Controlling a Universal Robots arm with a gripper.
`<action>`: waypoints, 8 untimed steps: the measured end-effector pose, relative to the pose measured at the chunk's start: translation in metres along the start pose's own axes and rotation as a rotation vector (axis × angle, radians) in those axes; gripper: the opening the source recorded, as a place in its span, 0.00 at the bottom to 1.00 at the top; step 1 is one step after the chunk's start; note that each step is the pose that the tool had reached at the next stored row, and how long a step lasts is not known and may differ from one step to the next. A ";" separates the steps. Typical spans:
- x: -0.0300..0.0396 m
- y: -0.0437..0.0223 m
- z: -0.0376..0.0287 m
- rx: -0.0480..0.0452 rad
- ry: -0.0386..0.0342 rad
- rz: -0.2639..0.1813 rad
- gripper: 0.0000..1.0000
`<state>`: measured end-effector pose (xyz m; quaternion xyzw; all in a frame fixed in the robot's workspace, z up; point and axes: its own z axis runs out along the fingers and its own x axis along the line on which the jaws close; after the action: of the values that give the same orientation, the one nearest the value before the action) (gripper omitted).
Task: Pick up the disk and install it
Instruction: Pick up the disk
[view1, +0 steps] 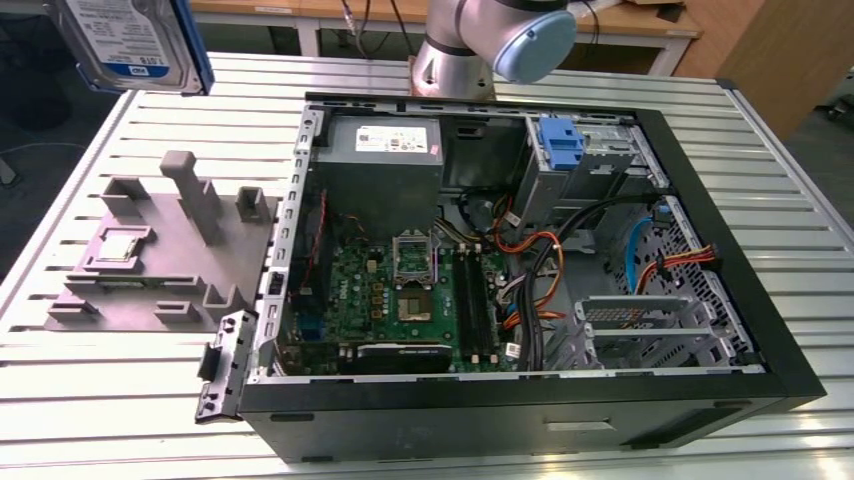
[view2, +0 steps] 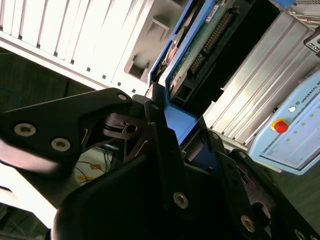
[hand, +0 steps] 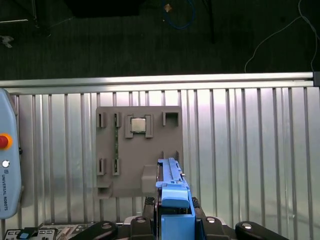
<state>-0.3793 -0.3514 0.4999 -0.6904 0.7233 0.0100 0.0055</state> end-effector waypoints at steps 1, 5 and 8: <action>0.0000 -0.0017 0.0000 -0.0001 0.0000 0.000 0.36; -0.0005 -0.0106 -0.0001 -0.0001 0.0000 0.000 0.36; -0.0009 -0.0207 -0.0001 0.0000 -0.0001 0.000 0.36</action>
<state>-0.3586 -0.3515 0.4999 -0.6904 0.7233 0.0100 0.0056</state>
